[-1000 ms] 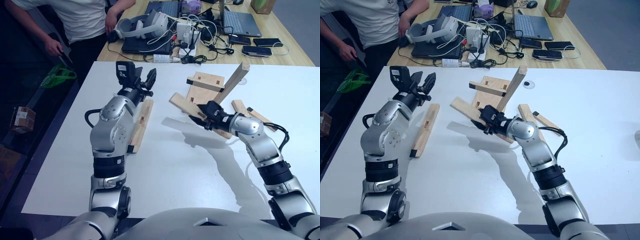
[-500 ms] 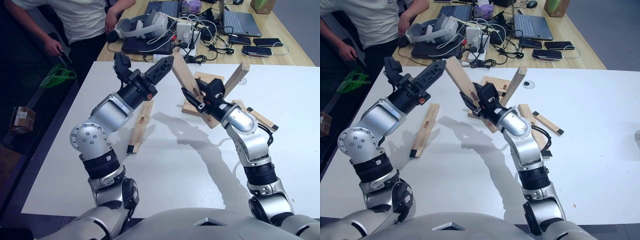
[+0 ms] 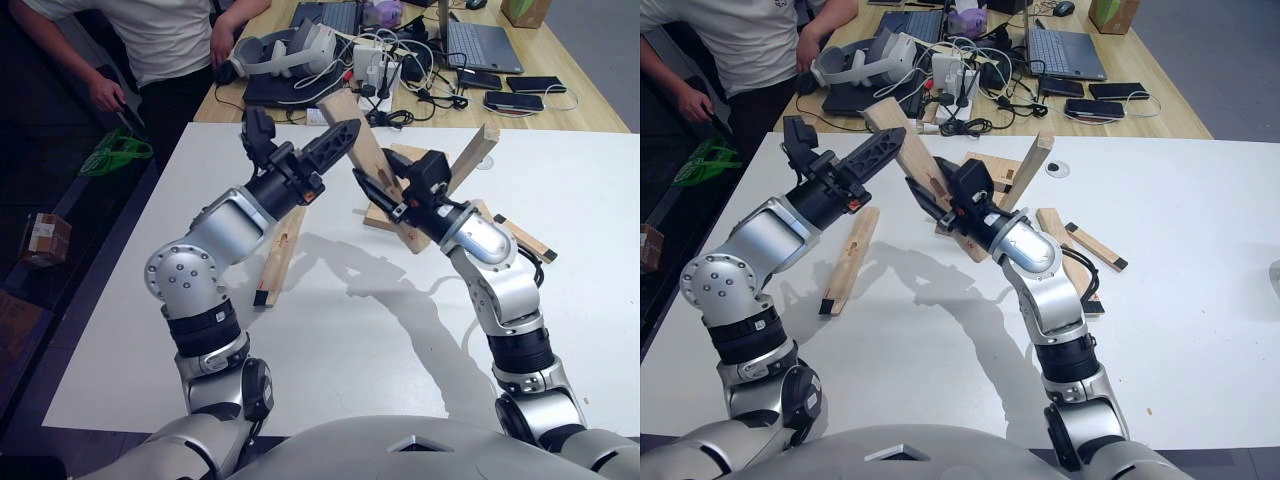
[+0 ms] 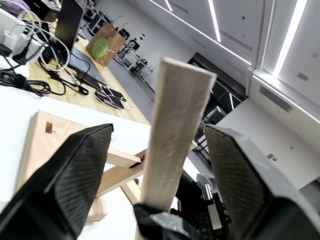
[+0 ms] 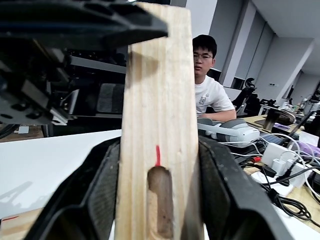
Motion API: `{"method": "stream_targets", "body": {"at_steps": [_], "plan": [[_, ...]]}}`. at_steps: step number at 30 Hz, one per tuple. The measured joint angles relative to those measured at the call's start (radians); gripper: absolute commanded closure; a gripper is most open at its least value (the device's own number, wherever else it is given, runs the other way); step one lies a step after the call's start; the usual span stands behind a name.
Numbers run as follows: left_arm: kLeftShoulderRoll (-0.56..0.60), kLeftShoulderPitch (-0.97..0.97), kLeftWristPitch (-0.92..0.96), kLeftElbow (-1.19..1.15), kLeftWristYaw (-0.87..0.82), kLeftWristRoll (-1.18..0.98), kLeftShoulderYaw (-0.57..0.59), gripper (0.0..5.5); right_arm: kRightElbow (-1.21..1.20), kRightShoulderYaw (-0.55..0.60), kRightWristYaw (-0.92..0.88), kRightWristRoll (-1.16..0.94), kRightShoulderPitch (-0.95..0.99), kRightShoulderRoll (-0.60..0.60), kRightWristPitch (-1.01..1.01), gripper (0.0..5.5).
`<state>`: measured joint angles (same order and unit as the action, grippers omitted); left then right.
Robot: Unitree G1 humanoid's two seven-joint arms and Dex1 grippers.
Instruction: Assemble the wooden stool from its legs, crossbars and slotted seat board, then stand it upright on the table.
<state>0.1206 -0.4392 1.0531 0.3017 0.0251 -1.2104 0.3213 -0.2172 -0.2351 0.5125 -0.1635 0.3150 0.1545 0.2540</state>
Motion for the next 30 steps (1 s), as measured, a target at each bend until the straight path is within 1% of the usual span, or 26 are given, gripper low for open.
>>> {"method": "stream_targets", "body": {"at_steps": [1,9,21,26,30], "plan": [[0.002,0.000,-0.002,0.000,0.000,0.000,-0.006,2.22,0.000,-0.003,0.000,0.004,0.000,0.003,0.000,3.49],[0.022,0.000,-0.065,0.000,0.008,0.000,-0.025,2.22,0.000,-0.015,0.000,0.013,0.000,0.013,-0.008,3.49],[0.051,0.001,-0.092,0.005,0.034,0.004,-0.087,2.22,0.021,-0.015,-0.001,0.014,0.005,0.018,-0.029,3.49],[0.059,0.006,-0.136,-0.012,0.049,0.072,-0.111,2.22,0.033,-0.016,-0.002,0.015,0.005,0.017,-0.036,3.49],[0.057,0.010,-0.153,-0.012,0.076,0.081,-0.121,2.22,0.037,-0.016,-0.003,0.015,0.005,0.016,-0.037,3.49]]}}
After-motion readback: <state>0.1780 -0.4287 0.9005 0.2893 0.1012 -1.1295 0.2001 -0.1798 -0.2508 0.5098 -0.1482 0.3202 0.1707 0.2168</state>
